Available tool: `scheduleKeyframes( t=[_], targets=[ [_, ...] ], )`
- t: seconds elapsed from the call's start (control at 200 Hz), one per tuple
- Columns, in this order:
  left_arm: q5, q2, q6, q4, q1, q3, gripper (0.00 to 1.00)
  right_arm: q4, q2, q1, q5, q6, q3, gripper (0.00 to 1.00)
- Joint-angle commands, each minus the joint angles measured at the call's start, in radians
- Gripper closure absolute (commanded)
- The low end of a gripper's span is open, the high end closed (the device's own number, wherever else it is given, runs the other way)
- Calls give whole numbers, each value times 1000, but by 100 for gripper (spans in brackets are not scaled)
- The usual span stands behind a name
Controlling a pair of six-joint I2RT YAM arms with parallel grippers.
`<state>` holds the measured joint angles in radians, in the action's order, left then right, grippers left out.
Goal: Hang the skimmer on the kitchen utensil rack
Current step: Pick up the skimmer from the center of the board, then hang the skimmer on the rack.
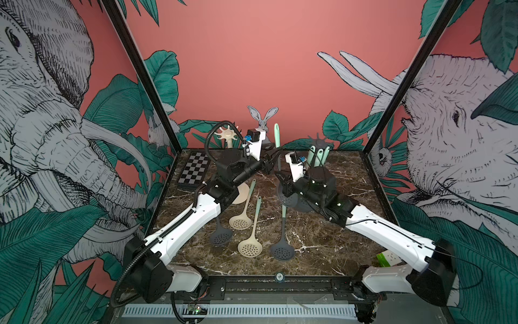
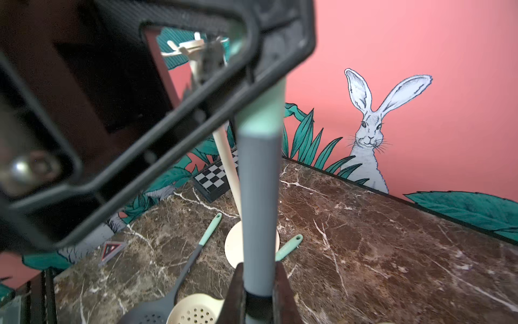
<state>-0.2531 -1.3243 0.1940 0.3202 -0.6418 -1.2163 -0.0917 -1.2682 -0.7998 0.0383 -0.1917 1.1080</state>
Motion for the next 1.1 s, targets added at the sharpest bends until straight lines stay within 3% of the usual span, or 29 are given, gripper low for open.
scheduleKeyframes(
  t=[0.0, 0.13, 0.275, 0.585, 0.805, 1.095],
  targets=[
    [68, 55, -82, -15, 9, 13, 54, 88, 111, 12, 34, 132, 38, 100],
    [87, 73, -107, -17, 18, 24, 51, 236, 235, 26, -17, 185, 36, 100],
    [57, 85, -100, 36, 33, 51, 48, 380, 349, 60, -184, 208, 14, 100],
    [1, 98, -93, 76, 39, 64, 44, 430, 513, 86, -313, 204, -45, 100],
    [4, 90, -88, 86, 52, 74, 44, 481, 515, 160, -427, 215, -102, 100],
    [-3, 80, -74, 89, 76, 81, 44, 356, 498, 253, -510, 179, -222, 100]
  ],
)
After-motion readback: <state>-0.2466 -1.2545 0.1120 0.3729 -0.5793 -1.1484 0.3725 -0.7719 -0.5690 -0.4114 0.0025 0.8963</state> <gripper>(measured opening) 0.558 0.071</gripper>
